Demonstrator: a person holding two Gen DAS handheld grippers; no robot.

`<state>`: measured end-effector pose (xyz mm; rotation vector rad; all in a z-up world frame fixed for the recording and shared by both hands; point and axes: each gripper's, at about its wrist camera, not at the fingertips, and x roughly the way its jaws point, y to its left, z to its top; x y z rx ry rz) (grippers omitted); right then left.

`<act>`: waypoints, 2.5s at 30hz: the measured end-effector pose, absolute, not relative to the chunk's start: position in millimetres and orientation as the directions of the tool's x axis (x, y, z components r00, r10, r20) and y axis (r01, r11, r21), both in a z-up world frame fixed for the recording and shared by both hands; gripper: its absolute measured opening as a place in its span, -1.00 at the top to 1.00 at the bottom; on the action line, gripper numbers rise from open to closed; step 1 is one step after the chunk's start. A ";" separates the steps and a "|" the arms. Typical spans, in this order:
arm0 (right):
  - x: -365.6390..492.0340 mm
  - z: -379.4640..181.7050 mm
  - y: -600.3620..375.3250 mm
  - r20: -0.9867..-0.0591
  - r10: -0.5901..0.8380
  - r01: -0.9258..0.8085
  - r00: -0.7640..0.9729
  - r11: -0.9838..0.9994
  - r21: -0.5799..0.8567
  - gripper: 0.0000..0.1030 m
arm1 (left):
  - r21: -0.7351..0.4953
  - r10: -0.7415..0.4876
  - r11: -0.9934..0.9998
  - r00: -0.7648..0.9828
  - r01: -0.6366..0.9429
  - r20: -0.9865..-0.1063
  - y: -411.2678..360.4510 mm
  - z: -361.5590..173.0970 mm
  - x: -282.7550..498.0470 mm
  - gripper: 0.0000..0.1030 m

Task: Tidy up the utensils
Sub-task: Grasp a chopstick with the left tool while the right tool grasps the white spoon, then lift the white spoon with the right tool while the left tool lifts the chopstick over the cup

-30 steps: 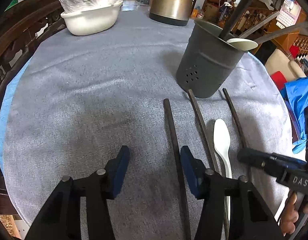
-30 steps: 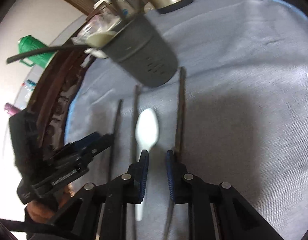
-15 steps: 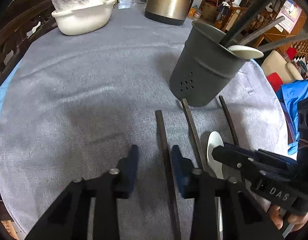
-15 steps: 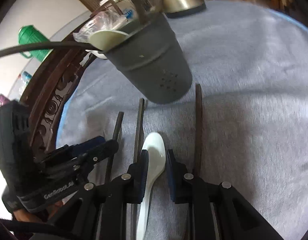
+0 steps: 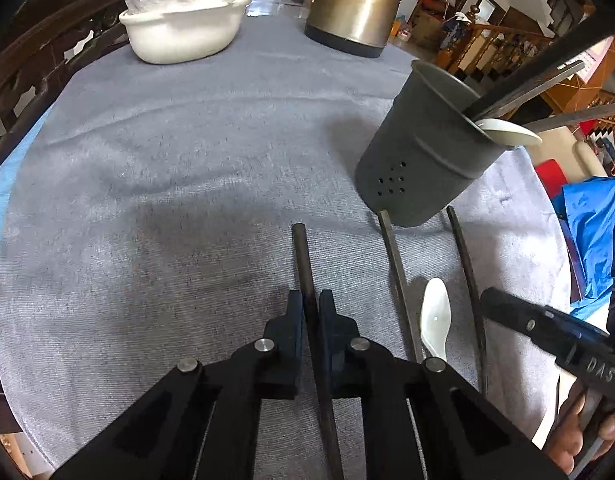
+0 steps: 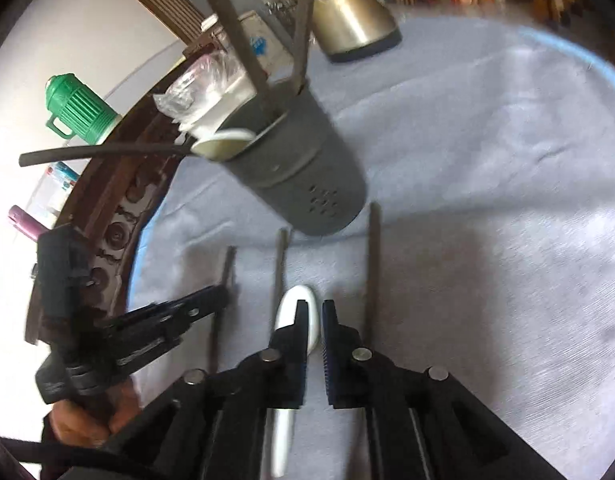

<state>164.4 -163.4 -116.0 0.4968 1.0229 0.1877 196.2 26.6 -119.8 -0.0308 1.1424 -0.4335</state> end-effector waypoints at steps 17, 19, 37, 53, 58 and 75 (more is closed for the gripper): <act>150.9 -131.2 -110.8 -0.856 0.262 -0.055 0.445 0.962 0.266 0.00 | -0.273 -0.384 0.903 0.338 0.333 -0.859 30.1 -125.5 214.5 0.68; 153.5 -131.3 -100.5 -0.873 0.216 -0.083 0.438 0.976 0.200 0.28 | -0.271 -0.384 0.903 0.340 0.334 -0.858 30.6 -125.5 216.6 0.70; 189.9 -131.1 -96.7 -0.871 0.128 -0.048 0.474 0.992 0.120 0.38 | -0.241 -0.352 0.913 0.336 0.330 -0.874 31.5 -127.8 230.1 0.81; 128.6 -37.1 -160.9 -0.588 0.213 -0.041 0.780 0.956 0.291 0.38 | -0.289 -0.438 0.894 0.528 0.343 -0.727 54.1 -41.0 191.4 0.88; 116.7 -2.3 -166.0 -0.471 0.205 -0.069 0.858 0.955 0.290 0.38 | -0.291 -0.466 0.883 0.610 0.369 -0.640 57.9 4.6 180.3 0.88; 202.4 67.5 -126.4 -0.306 0.034 -0.021 0.951 0.999 0.047 0.38 | -0.194 -0.457 0.889 0.784 0.414 -0.420 69.1 116.8 221.9 0.88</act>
